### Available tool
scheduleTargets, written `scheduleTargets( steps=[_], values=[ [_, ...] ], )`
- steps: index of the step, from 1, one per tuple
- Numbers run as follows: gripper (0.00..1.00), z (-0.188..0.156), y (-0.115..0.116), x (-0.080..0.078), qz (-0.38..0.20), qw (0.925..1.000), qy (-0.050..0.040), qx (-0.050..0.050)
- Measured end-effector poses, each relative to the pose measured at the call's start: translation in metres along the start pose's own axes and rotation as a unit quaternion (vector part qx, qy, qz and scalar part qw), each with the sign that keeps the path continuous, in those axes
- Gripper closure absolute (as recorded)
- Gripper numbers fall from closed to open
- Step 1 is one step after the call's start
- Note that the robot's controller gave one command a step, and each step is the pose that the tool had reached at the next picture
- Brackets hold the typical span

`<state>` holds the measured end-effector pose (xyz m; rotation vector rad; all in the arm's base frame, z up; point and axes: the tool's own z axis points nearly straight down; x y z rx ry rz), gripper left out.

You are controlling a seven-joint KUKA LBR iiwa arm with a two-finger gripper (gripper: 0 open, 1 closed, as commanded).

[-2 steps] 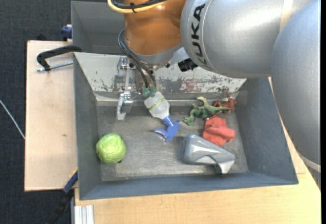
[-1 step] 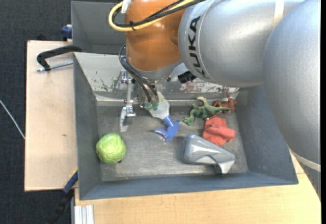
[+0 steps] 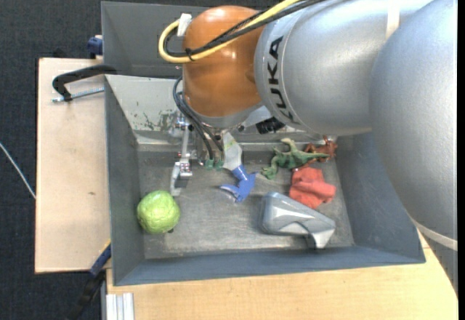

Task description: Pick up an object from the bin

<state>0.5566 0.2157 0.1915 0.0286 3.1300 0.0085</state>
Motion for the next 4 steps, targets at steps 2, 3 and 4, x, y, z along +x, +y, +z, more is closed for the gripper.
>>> scheduleTargets(
  steps=[2, 3, 4],
  values=[
    [0.0, 0.068, -0.017, 0.055, -0.096, 0.9953, 0.0094, 0.003],
    [0.0, 0.08, -0.01, 0.045, -0.199, 0.9801, 0.0033, 0.001],
    [0.0, 0.087, 0.011, 0.033, -0.257, 0.9664, 0.0035, 0.0]
  ],
)
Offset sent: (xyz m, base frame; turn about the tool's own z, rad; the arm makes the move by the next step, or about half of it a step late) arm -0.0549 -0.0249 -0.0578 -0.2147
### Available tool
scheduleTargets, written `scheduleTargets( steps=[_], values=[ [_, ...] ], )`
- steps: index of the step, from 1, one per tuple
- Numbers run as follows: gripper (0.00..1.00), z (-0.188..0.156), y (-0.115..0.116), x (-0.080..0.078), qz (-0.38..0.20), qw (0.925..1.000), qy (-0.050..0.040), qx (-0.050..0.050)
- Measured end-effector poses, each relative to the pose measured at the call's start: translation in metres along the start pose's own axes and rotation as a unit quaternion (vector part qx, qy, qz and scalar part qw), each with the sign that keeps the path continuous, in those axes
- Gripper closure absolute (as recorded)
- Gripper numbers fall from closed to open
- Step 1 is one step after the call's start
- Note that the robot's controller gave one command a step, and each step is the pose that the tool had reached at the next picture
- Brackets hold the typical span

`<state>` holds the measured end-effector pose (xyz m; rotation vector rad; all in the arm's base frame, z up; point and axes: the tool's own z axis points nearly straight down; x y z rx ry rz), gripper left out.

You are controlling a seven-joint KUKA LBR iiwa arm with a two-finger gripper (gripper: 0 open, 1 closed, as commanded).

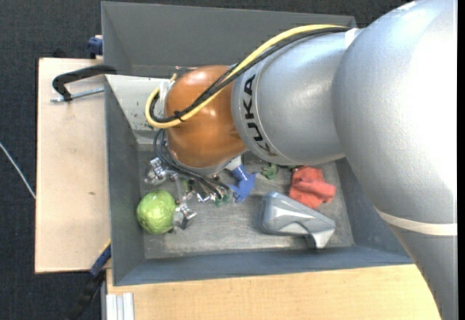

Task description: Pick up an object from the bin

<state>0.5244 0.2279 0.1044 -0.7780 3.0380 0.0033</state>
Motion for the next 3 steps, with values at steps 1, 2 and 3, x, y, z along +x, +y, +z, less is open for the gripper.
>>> scheduleTargets(
  steps=[1, 2, 3],
  values=[
    [1.0, 0.014, -0.001, -0.012, -0.087, 0.9962, 0.0, 0.0],
    [1.0, 0.014, -0.001, -0.012, -0.087, 0.9962, 0.0, 0.0],
    [1.0, -0.032, -0.008, -0.004, -0.079, 0.9969, 0.0031, -0.001]
  ],
)
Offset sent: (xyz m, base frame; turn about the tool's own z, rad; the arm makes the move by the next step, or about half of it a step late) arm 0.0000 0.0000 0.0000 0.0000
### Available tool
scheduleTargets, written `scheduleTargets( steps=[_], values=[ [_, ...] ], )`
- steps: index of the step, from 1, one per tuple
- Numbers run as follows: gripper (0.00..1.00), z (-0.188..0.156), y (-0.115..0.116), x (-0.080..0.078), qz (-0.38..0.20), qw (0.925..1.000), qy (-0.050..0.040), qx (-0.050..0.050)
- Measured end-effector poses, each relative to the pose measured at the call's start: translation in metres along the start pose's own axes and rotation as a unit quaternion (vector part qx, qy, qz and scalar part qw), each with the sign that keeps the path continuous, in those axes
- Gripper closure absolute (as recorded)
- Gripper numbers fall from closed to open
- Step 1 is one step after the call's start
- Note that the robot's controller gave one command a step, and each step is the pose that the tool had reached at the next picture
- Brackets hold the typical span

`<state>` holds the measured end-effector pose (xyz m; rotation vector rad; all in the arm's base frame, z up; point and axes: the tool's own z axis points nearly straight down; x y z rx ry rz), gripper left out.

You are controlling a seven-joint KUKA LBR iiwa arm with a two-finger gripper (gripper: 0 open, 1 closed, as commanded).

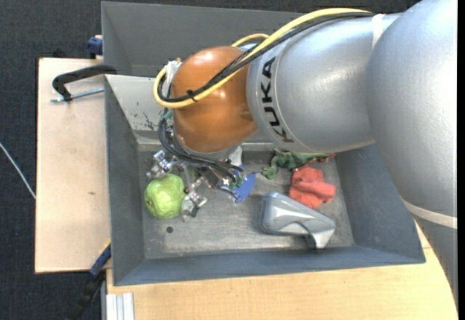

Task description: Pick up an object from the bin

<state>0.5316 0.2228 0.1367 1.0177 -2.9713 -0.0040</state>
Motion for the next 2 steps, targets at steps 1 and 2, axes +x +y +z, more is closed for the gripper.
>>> scheduleTargets(
  steps=[1, 2],
  values=[
    [1.0, -0.063, -0.006, -0.006, -0.007, 1.0, -0.003, 0.001],
    [1.0, -0.076, -0.001, 0.005, -0.013, 0.9999, -0.0037, 0.002]
  ],
)
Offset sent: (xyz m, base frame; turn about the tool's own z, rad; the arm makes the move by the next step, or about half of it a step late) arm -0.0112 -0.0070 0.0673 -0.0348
